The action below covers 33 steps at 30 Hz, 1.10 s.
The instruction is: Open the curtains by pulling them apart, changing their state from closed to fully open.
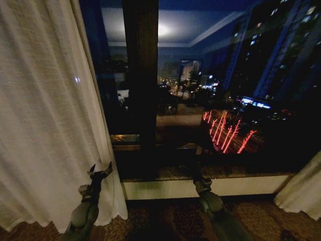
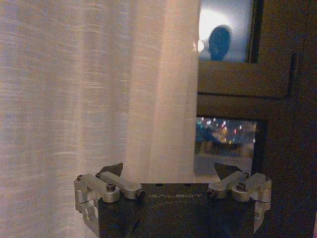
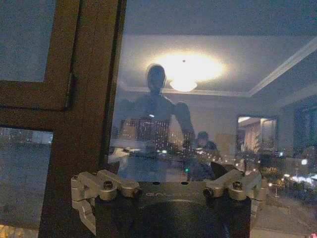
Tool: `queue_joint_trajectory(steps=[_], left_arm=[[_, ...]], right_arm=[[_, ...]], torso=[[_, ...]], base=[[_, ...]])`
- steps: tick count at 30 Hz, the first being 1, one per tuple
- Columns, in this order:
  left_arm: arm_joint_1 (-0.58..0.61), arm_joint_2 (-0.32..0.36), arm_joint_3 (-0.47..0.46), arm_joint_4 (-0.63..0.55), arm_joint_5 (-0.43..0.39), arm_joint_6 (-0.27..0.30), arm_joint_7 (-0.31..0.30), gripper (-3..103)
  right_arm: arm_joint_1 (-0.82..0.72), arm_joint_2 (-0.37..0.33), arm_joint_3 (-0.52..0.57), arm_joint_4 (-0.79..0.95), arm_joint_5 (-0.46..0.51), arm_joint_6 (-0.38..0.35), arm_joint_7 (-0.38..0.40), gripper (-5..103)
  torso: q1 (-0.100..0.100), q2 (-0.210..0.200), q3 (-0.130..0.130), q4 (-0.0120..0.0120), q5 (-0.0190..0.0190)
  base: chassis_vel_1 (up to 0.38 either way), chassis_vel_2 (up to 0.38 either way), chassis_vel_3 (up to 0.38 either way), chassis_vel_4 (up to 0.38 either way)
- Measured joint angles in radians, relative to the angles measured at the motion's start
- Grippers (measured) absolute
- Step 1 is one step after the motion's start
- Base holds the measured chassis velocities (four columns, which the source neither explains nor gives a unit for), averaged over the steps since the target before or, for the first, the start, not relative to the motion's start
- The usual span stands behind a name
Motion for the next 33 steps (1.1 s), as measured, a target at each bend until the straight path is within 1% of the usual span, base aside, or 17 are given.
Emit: queue_joint_trajectory(steps=[2, 4, 6, 7, 9, 10, 14, 15, 17, 18, 20, 21, 22, 23, 26, 29, 33], left_arm=[[-0.033, 0.006, 0.017, 0.008, 0.019, 0.032, -0.022, 100], [-0.045, 0.009, 0.023, 0.012, 0.026, 0.039, -0.030, 100], [-0.098, 0.031, 0.056, 0.031, 0.073, 0.074, -0.086, 100], [-0.098, 0.031, 0.056, 0.031, 0.073, 0.074, -0.086, 100], [-0.132, 0.045, 0.072, 0.038, 0.112, 0.079, -0.125, 100], [-0.137, 0.049, 0.077, 0.041, 0.123, 0.081, -0.139, 100], [-0.137, 0.052, 0.076, 0.041, 0.129, 0.070, -0.148, 100], [-0.133, 0.053, 0.073, 0.041, 0.129, 0.054, -0.148, 100], [-0.126, 0.053, 0.064, 0.050, 0.123, -0.033, -0.114, 100], [-0.126, 0.053, 0.064, 0.050, 0.123, -0.033, -0.114, 100], [-0.116, 0.052, 0.048, 0.066, 0.117, -0.124, -0.053, 100], [-0.099, 0.051, 0.037, 0.079, 0.114, -0.196, -0.006, 100], [-0.085, 0.050, 0.034, 0.091, 0.112, -0.243, 0.017, 100], [-0.085, 0.050, 0.034, 0.091, 0.112, -0.243, 0.017, 100], [-0.023, 0.035, 0.035, 0.152, 0.121, -0.389, 0.059, 100], [0.008, 0.024, 0.037, 0.171, 0.126, -0.427, 0.055, 100], [0.024, 0.012, 0.041, 0.194, 0.127, -0.458, 0.020, 100]], right_arm=[[0.000, 0.000, 0.000, 0.000, 0.000, 0.000, 0.000, 100], [0.000, 0.000, 0.000, 0.000, 0.000, 0.000, 0.000, 100], [0.000, 0.000, 0.000, 0.000, 0.000, 0.000, 0.000, 100], [0.000, 0.000, 0.000, 0.000, 0.000, 0.000, 0.000, 100], [0.000, 0.000, 0.000, 0.000, 0.000, 0.000, 0.000, 100], [0.000, 0.000, 0.000, 0.000, 0.000, 0.000, 0.000, 100], [0.000, 0.000, 0.000, 0.000, 0.000, 0.000, 0.000, 100], [0.000, 0.000, 0.000, 0.000, 0.000, 0.000, 0.000, 100], [0.000, 0.000, 0.000, 0.000, 0.000, 0.000, 0.000, 100], [0.000, 0.000, 0.000, 0.000, 0.000, 0.000, 0.000, 100], [0.000, 0.000, 0.000, 0.000, 0.000, 0.000, 0.000, 100], [0.000, 0.000, 0.000, 0.000, 0.000, 0.000, 0.000, 100], [0.000, 0.000, 0.000, 0.000, 0.000, 0.000, 0.000, 100], [0.000, 0.000, 0.000, 0.000, 0.000, 0.000, 0.000, 100], [0.000, 0.000, 0.000, 0.000, 0.000, 0.000, 0.000, 100], [0.000, 0.000, 0.000, 0.000, 0.000, 0.000, 0.000, 100], [0.000, 0.000, 0.000, 0.000, 0.000, 0.000, 0.000, 100]], torso=[[0.000, 0.000, 0.000, 0.0003, -0.0001], [0.000, 0.000, 0.000, 0.0000, 0.0000], [0.000, 0.000, 0.000, 0.0003, -0.0003], [0.000, 0.000, 0.000, 0.0003, -0.0003], [0.000, 0.000, 0.000, -0.0004, 0.0006], [0.000, 0.000, 0.000, -0.0003, -0.0003], [0.000, 0.000, 0.000, 0.0003, -0.0001], [0.000, 0.000, 0.000, 0.0002, -0.0001], [0.000, 0.000, 0.000, 0.0000, -0.0001], [0.000, 0.000, 0.000, 0.0000, -0.0001], [0.000, 0.000, 0.000, -0.0001, 0.0001], [0.000, 0.000, 0.000, 0.0000, 0.0001], [0.000, 0.000, 0.000, 0.0000, 0.0001], [0.000, 0.000, 0.000, 0.0000, 0.0001], [0.000, 0.000, 0.000, 0.0001, -0.0003], [0.000, 0.000, 0.000, 0.0002, -0.0001], [0.000, 0.000, 0.000, 0.0000, -0.0001]], base=[[0.000, 0.000, 0.000, 0.000], [0.000, 0.000, 0.000, 0.000], [0.000, 0.000, 0.000, 0.000], [0.000, 0.000, 0.000, 0.000], [0.000, 0.000, 0.000, 0.000], [0.000, 0.000, 0.000, 0.000], [0.000, 0.000, 0.000, 0.000], [0.000, 0.000, 0.000, 0.000], [0.000, 0.000, 0.000, 0.000], [0.000, 0.000, 0.000, 0.000], [0.000, 0.000, 0.000, 0.000], [0.000, 0.000, 0.000, 0.000], [0.000, 0.000, 0.000, 0.000], [0.000, 0.000, 0.000, 0.000], [0.000, 0.000, 0.000, 0.000], [0.000, 0.000, 0.000, 0.000], [0.000, 0.000, 0.000, 0.000]])
